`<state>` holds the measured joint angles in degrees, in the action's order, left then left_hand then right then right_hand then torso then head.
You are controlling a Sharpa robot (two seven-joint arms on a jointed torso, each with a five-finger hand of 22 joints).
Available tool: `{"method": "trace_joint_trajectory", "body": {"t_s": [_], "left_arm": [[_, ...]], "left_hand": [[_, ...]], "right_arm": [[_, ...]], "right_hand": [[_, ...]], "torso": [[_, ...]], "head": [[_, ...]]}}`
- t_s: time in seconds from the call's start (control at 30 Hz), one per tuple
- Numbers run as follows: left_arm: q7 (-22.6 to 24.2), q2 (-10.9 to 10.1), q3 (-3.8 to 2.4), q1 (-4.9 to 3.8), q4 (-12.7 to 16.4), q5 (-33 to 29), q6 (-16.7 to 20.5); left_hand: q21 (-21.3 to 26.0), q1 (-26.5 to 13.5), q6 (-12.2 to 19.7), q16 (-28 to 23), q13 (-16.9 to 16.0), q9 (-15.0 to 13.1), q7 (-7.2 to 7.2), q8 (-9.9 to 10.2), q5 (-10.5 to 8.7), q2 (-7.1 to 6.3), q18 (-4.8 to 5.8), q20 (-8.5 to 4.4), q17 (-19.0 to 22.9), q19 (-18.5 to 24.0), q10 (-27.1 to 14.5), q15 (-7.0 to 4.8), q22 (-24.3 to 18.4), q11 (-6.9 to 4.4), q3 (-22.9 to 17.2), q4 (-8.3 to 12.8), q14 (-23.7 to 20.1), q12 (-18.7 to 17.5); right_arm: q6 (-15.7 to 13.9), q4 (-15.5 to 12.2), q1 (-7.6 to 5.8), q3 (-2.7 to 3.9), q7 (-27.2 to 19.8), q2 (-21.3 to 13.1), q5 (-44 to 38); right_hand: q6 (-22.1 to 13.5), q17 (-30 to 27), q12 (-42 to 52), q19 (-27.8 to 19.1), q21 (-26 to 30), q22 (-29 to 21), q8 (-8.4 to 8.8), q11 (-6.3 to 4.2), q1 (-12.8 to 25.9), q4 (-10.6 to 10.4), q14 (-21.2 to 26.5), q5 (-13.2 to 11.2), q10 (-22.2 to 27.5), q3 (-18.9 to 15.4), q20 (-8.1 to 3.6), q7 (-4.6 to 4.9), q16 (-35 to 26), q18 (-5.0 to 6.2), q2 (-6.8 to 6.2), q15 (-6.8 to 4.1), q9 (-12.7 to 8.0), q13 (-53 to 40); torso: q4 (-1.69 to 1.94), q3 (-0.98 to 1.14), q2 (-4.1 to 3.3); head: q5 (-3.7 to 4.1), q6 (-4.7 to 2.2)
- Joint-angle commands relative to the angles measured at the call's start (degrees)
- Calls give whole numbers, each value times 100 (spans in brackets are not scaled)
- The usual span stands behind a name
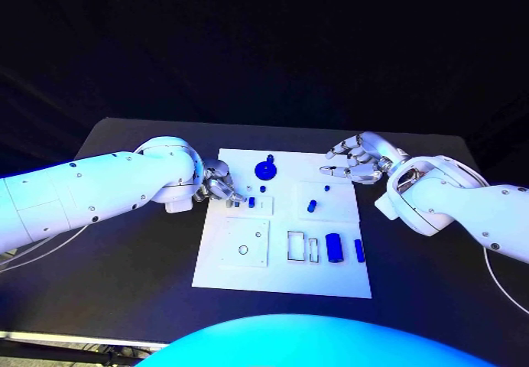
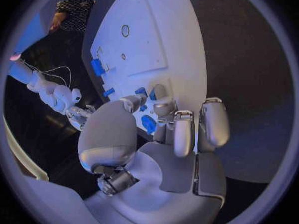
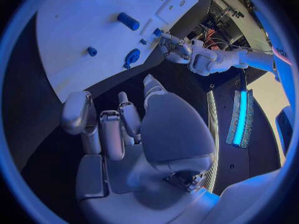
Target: Assemble the parts on the task board
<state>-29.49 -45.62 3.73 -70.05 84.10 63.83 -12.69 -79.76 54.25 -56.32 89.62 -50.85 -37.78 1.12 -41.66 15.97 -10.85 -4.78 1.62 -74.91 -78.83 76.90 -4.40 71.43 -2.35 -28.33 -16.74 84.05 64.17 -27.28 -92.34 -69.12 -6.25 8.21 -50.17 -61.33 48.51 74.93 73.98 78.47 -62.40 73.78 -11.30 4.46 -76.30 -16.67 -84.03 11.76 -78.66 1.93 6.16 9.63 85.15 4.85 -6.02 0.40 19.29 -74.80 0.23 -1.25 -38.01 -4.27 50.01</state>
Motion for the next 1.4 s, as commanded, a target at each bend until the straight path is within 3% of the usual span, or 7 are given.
{"method": "trace_joint_trajectory", "body": {"t_s": [0.03,0.6,0.7,0.8,0.9,1.13,1.4], "left_arm": [[5,-31,-30,2,61,13,128],[229,-258,-238,-2,309,-437,991],[708,-286,-246,-3,327,-568,1555],[1399,-293,-245,-3,335,-599,2061],[2167,-280,-209,-1,350,-484,2536],[3374,-192,-89,100,341,271,3118],[3369,6,-14,214,159,1278,2859]], "left_hand": [[39,28,-6,38,23,7,33,5,-29,1,58,-9,-1509,10,-33,-49,-11,10,60,0,595,-38],[397,-26,334,-137,882,-1,143,65,-73,-58,-56,36,-1244,342,-564,3,-543,101,486,-6,503,-682],[1139,236,856,-705,1538,-31,340,134,-14,-45,-253,143,-480,1057,-1330,150,-1574,284,584,10,143,-1219],[2345,1045,1459,-1625,1604,-29,630,181,15,-59,-513,333,592,2167,-2100,413,-3001,578,468,73,-661,-1360],[3070,2180,1827,-3292,1847,149,838,294,30,-159,-531,561,2331,2642,-2898,622,-3478,784,127,364,-2294,-1654],[3255,2903,2045,-3332,2668,810,911,788,-5,-350,-554,727,2645,2797,-3481,792,-3542,975,-82,610,-2732,-2478],[3236,2879,1875,-3060,3063,1257,759,1091,-27,-447,-565,818,2831,2866,-3658,869,-3488,1041,244,482,-2821,-2680]], "right_arm": [[16,-4,6,1,-57,-2,-24],[12,-7,22,0,-54,-14,-16],[6,-7,23,0,-55,-19,-14],[-6,-2,23,0,-60,-21,-13],[-30,12,23,0,-77,-19,-5],[-86,31,23,0,-130,-19,21],[-140,45,25,0,-174,-10,53]], "right_hand": [[20,658,-9,-14,17,-9,-17,2,19,-9,-379,-6,35,28,-4,-21,-16,80,22,-25,-5,5],[20,658,-9,-14,17,-9,-17,2,19,-9,-379,-6,35,28,-4,-21,-16,80,22,-25,-5,5],[20,658,-9,-14,17,-9,-17,2,19,-9,-379,-6,35,28,-4,-21,-16,80,22,-25,-5,5],[14,648,-18,-18,39,-18,-18,3,26,-9,-377,-6,42,28,-5,-20,-24,83,18,-25,-11,15],[14,639,-25,-25,56,-28,-19,3,26,-9,-374,-6,47,29,-5,-20,-29,86,19,-25,-11,22],[19,626,-38,-37,88,-45,-24,1,12,-4,-371,-3,58,43,-6,-22,-39,92,35,-26,-12,34],[60,423,-731,-142,376,-195,-94,-23,-22,-3,-310,-7,532,95,-20,-46,-187,140,68,-46,-13,683]], "torso": [[4,2,7],[-3,10,3],[4,13,5],[12,14,6],[11,9,6],[11,-2,2],[3,-5,1]], "head": [[-3,-1],[16,-1],[25,-1],[29,-16],[36,-39],[50,-80],[64,-103]]}}
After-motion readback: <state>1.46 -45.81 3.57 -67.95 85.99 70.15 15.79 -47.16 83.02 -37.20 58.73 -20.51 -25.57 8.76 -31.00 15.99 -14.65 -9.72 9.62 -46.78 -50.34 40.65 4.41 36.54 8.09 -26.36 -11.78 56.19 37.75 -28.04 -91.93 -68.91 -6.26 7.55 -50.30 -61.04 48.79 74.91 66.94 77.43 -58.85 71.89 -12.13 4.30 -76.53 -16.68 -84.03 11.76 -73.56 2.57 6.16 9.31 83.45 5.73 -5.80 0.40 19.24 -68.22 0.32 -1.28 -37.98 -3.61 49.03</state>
